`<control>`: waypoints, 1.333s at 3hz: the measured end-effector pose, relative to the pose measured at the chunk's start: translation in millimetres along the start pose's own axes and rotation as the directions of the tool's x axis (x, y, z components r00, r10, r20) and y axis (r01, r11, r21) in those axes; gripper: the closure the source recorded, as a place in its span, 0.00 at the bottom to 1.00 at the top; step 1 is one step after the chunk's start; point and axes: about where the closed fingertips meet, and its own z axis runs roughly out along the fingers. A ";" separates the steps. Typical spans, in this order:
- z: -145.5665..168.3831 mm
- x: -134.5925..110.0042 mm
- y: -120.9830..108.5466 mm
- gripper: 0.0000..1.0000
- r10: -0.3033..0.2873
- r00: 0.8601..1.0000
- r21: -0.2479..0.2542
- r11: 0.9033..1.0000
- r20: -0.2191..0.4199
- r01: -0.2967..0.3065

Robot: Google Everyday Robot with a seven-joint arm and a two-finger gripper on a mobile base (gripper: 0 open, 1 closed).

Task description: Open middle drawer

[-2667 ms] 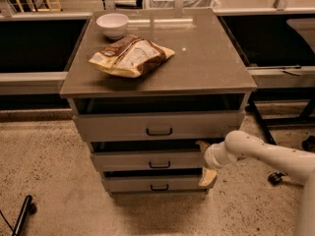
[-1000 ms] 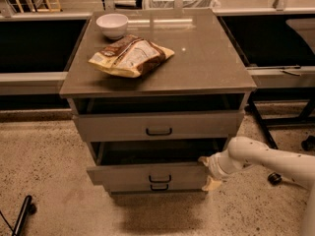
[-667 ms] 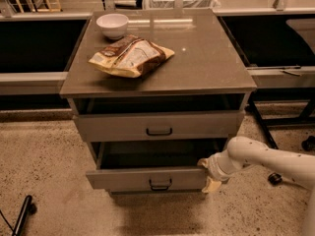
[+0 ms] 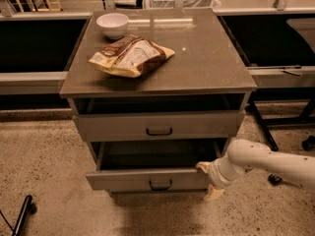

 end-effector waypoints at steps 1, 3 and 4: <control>-3.0 -1.8 1.5 0.20 -0.004 1.000 -0.003 1.000 -0.001 0.004; -6.1 -5.6 -6.5 0.00 -0.009 1.000 -0.009 1.000 -0.030 0.009; -19.8 -7.8 -27.4 0.00 -0.007 0.996 0.017 1.000 -0.091 0.008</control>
Offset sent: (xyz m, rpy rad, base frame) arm -0.0021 0.0002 0.0031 -0.0017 0.0011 0.0048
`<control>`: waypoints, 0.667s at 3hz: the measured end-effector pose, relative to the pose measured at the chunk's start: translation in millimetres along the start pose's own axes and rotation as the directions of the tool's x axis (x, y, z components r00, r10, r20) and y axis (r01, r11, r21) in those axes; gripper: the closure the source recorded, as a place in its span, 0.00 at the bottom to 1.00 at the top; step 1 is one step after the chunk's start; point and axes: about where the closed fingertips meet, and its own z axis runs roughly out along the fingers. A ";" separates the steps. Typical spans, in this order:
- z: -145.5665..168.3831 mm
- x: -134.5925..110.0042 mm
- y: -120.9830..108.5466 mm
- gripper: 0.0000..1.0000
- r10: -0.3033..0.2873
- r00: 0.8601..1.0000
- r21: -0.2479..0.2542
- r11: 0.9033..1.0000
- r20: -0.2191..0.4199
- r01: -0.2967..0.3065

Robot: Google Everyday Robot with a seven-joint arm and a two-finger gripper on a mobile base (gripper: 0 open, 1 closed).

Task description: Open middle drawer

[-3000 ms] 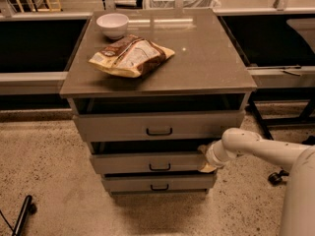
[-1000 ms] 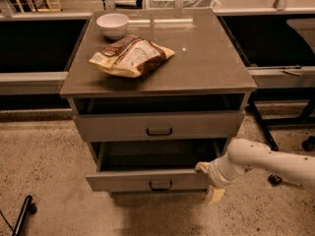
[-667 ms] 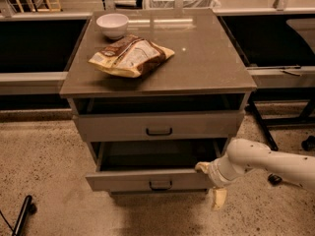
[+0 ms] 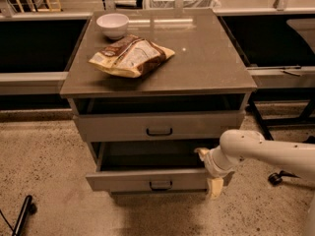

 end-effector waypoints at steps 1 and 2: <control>-4.2 8.3 -27.1 0.00 0.037 0.998 0.016 0.999 -0.055 -0.037; -9.1 8.0 -38.8 0.00 0.047 0.996 0.028 0.999 -0.077 -0.045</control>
Offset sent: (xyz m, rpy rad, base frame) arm 0.0537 -0.0045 0.0244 -0.0881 -0.0440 -0.0844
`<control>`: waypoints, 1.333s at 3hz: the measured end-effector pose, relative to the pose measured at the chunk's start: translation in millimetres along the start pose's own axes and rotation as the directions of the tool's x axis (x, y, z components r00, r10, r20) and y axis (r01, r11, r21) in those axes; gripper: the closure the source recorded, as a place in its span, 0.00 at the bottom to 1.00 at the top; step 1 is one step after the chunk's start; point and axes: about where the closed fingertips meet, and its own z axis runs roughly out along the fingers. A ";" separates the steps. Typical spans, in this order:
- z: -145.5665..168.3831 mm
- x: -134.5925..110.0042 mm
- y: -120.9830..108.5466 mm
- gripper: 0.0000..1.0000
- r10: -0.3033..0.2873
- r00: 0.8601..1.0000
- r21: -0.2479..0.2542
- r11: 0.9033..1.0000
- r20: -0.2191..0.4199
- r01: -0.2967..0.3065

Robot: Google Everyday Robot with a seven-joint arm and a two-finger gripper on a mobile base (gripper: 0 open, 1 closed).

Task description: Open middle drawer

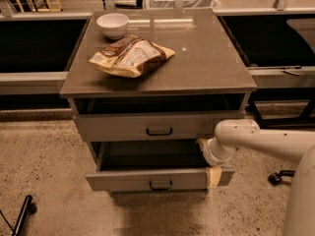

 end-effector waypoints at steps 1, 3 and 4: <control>-3.3 1.4 -11.6 0.18 0.010 1.000 0.006 1.000 -0.006 -0.010; 6.1 12.6 -24.6 0.65 0.024 1.000 0.021 0.999 -0.003 -0.024; 15.0 17.8 -25.6 0.88 0.024 1.000 0.031 0.999 -0.004 -0.024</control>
Offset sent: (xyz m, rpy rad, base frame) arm 0.0336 -0.0091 0.0045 0.0113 -0.0119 -0.0374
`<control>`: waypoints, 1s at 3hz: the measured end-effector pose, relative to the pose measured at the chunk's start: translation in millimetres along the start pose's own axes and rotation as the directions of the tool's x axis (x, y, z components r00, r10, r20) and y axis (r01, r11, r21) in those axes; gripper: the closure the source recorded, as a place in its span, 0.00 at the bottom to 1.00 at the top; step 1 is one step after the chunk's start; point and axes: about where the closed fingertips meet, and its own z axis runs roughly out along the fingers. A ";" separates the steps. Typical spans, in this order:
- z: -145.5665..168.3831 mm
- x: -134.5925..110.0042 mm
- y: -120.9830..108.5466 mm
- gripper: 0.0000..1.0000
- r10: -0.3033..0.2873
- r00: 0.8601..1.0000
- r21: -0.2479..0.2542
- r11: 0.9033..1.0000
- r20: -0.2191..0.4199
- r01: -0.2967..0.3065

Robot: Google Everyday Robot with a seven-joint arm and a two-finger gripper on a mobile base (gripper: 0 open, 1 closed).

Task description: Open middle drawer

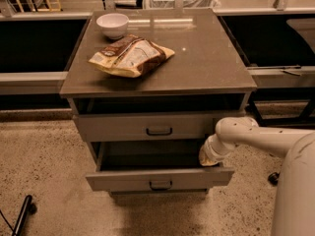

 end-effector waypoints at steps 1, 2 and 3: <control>23.3 4.2 3.0 1.00 -0.009 1.000 -0.015 1.000 0.008 0.009; 47.3 8.8 5.5 1.00 -0.012 0.999 -0.031 0.999 0.031 0.013; 69.7 14.3 8.0 1.00 -0.004 0.998 -0.068 0.998 0.057 0.008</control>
Offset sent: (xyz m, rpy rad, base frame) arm 0.0105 0.0020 -0.0750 0.0493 0.0414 0.0384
